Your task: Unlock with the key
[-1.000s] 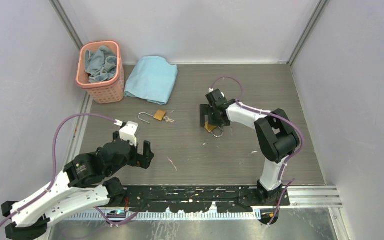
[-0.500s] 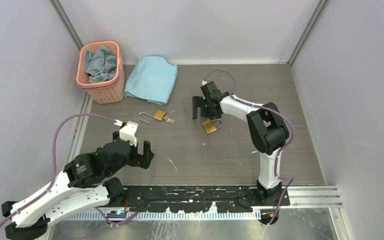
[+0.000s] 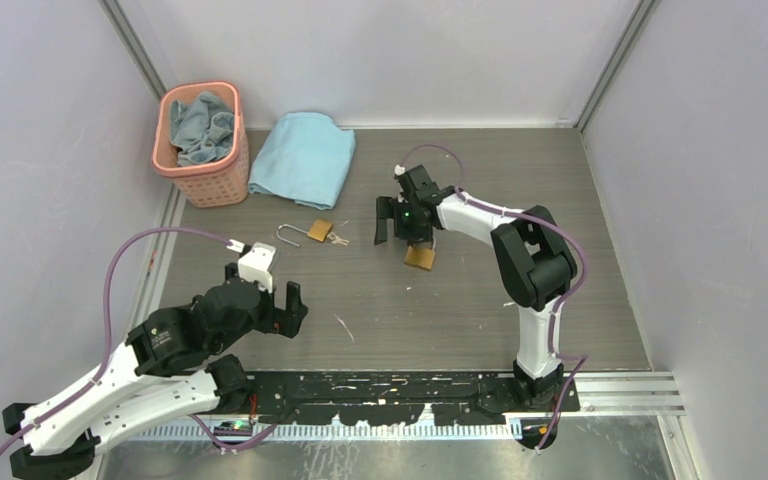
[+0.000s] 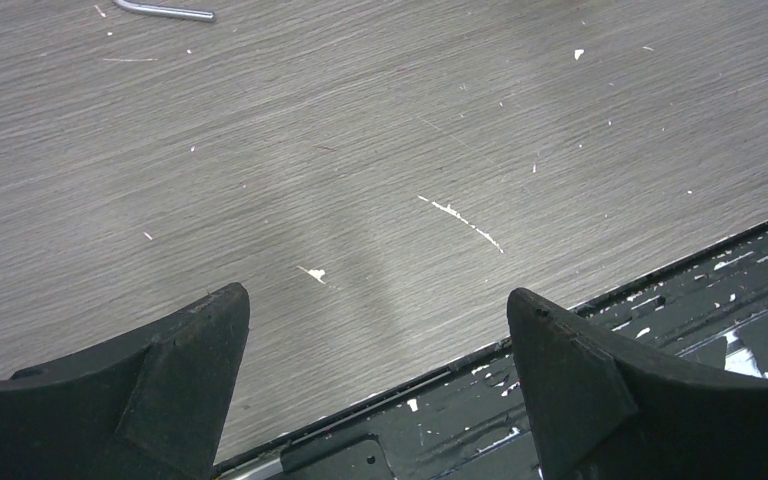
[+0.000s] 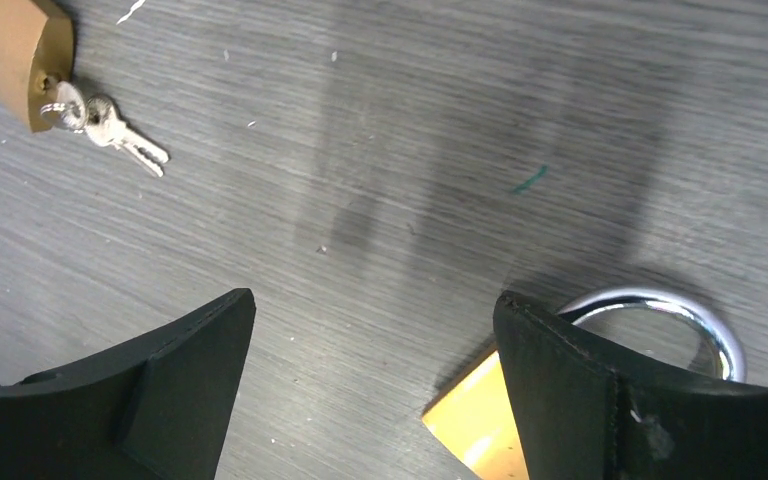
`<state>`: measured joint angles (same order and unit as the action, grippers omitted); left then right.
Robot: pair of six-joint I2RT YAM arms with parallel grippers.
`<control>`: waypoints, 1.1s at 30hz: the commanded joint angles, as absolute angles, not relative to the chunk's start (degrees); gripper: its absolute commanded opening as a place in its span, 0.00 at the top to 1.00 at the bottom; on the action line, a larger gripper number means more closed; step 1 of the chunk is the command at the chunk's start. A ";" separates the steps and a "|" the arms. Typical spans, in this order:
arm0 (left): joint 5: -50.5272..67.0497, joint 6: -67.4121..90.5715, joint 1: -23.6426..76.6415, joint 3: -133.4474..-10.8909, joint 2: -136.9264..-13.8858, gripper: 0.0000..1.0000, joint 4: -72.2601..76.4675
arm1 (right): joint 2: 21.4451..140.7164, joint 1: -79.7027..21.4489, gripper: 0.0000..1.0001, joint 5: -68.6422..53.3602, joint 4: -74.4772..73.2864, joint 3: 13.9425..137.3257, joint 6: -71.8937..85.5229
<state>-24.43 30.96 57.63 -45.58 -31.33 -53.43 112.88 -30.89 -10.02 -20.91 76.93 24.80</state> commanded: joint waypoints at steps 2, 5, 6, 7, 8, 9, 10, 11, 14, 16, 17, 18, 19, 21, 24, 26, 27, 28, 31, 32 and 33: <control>-25.25 30.31 57.57 -45.62 -30.41 0.00 -51.89 | 109.26 -32.51 0.06 -12.70 -20.89 76.88 25.41; -25.18 30.25 57.57 -45.69 -30.68 0.00 -51.86 | 107.45 -33.10 0.06 -12.14 -21.67 77.04 24.91; -25.10 30.31 57.55 -45.70 -30.75 0.00 -51.86 | 107.00 -33.21 0.06 -11.40 -22.15 77.32 24.60; -25.07 30.32 57.54 -45.70 -30.84 0.00 -51.86 | 106.74 -33.22 0.06 -10.40 -22.83 77.96 24.39; -25.13 30.31 57.55 -45.70 -30.82 0.00 -51.86 | 106.63 -33.19 0.06 -8.79 -23.75 78.63 24.27; -25.11 30.28 57.56 -45.70 -30.80 0.00 -51.87 | 106.49 -33.21 0.06 -7.32 -24.73 79.22 24.19; -25.09 30.29 57.55 -45.70 -30.77 0.00 -51.86 | 106.38 -33.22 0.06 -5.59 -25.96 79.78 24.15; -25.14 30.26 57.55 -45.70 -30.74 0.00 -51.86 | 106.23 -33.21 0.06 -3.91 -26.53 80.17 24.24; -25.20 30.31 57.51 -45.71 -30.58 0.00 -51.86 | 104.88 -33.21 0.06 -0.62 -28.21 80.15 24.07; -25.24 30.32 57.56 -45.70 -30.64 0.00 -51.86 | 103.23 -33.22 0.06 2.77 -29.01 79.52 23.70; -25.20 30.30 57.53 -45.70 -30.61 0.00 -51.86 | 102.41 -33.20 0.06 4.40 -29.57 79.15 23.45; -25.16 30.32 57.53 -45.70 -30.67 0.00 -51.87 | 101.63 -33.18 0.06 6.99 -30.18 78.69 23.42; -25.17 30.28 57.52 -45.70 -30.73 0.00 -51.86 | 100.68 -33.15 0.05 10.11 -30.98 78.11 23.27; -25.20 30.31 57.57 -45.70 -30.70 0.00 -51.86 | 98.81 -32.97 0.05 16.73 -31.90 76.37 23.00; -24.98 30.24 57.56 -45.75 -30.82 0.00 -51.77 | 96.51 -31.50 0.04 25.70 -32.50 73.48 22.57; -24.65 30.19 57.57 -45.67 -30.80 0.00 -51.74 | 95.75 -28.83 0.04 27.56 -33.49 72.29 23.04; -24.49 30.14 57.57 -45.62 -30.79 0.00 -51.69 | 95.55 -27.07 0.05 27.41 -33.68 71.79 23.18; -24.33 30.04 57.57 -45.62 -30.84 0.00 -51.60 | 95.29 -25.25 0.05 27.27 -33.73 71.33 23.22; -23.92 30.01 57.56 -45.62 -30.85 0.00 -51.51 | 95.22 -19.26 0.07 27.73 -34.25 70.82 22.55; -23.74 29.96 57.52 -45.62 -30.82 0.00 -51.50 | 95.38 -17.51 0.08 27.35 -34.35 70.88 22.29; -23.63 29.93 57.56 -45.54 -30.82 0.00 -51.38 | 95.70 -15.75 0.08 26.65 -34.24 70.92 22.23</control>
<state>-24.16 30.83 57.63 -45.58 -30.98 -53.43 97.34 -21.74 23.18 -33.23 71.05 23.03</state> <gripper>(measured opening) 0.995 0.927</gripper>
